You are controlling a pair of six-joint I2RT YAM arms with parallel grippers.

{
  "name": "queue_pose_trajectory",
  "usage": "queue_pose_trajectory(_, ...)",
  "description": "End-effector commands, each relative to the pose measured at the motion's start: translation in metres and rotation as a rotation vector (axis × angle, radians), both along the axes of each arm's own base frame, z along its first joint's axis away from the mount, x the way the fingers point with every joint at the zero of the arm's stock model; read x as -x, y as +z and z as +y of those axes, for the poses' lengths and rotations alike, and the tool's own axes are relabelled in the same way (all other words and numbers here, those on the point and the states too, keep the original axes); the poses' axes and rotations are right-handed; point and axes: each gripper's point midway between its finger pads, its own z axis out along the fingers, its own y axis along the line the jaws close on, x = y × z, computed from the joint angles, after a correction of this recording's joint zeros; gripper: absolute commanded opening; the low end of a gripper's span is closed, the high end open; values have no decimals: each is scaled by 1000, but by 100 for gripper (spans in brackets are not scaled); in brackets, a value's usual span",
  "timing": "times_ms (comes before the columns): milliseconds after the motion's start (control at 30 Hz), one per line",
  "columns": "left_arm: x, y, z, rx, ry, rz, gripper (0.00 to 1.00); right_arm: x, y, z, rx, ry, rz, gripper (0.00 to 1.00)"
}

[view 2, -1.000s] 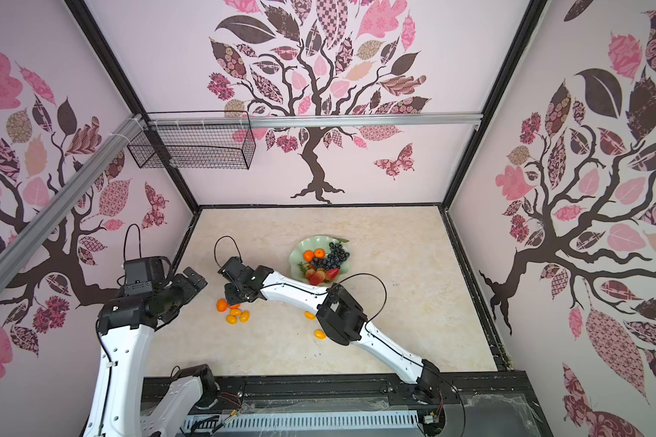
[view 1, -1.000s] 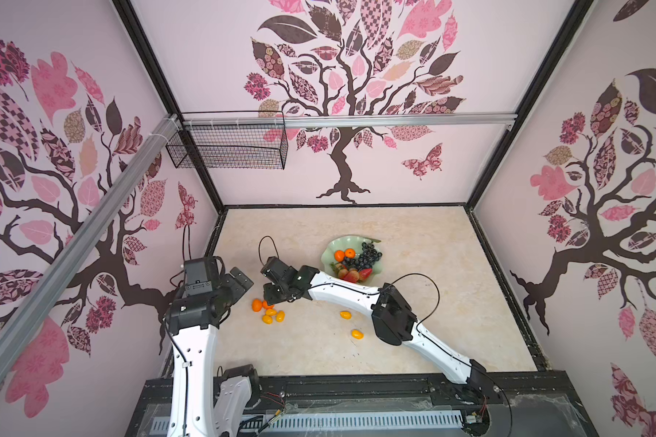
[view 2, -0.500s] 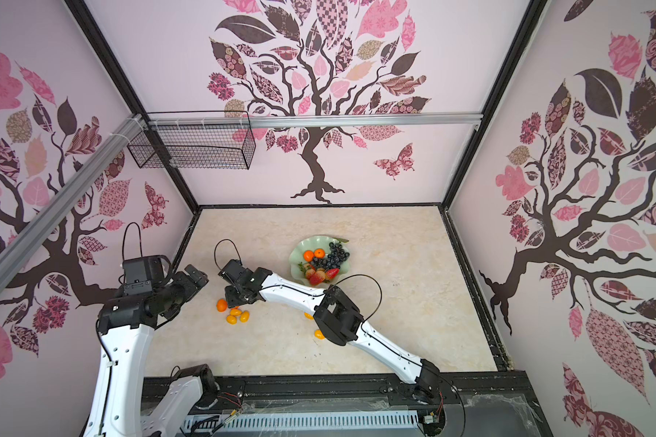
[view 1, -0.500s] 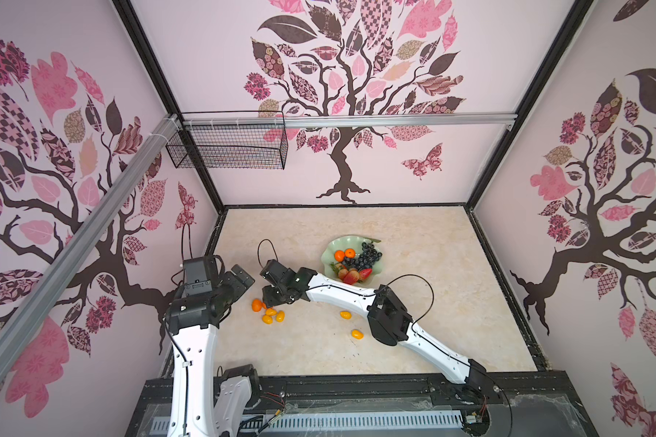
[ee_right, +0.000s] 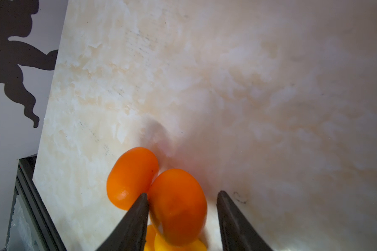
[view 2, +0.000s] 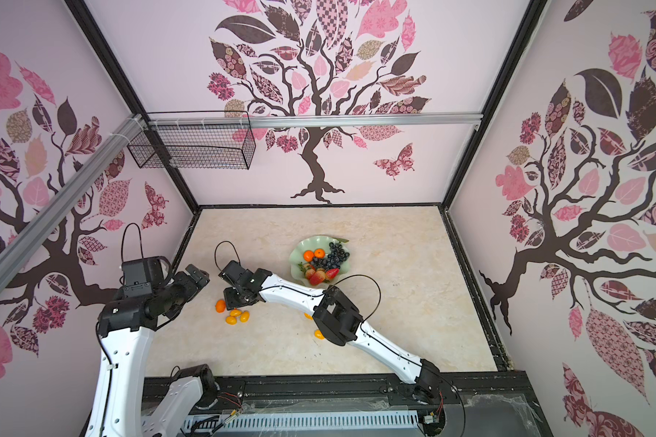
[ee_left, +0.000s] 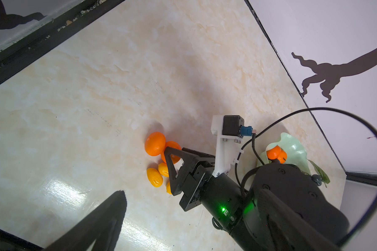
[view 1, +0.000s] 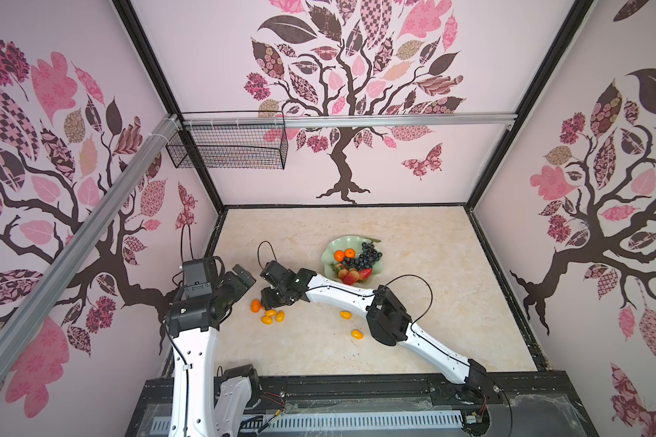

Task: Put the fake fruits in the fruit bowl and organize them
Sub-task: 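Lower the right gripper and close it on the orange tangerine beside the kumquats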

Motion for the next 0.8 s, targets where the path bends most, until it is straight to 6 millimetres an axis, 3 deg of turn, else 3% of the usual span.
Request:
queue_pose_trajectory(0, 1, -5, 0, 3, -3, -4, 98, 8, -38, -4, 65, 17, 43, 53)
queue_pose_trajectory(533, 1, -10, -1, 0, -13, 7, 98, 10, -40, 0, 44, 24, 62, 45)
queue_pose_trajectory(767, -2, -10, -7, 16, -46, -11, 98, -2, -13, -2, 5, -6, 57, 41)
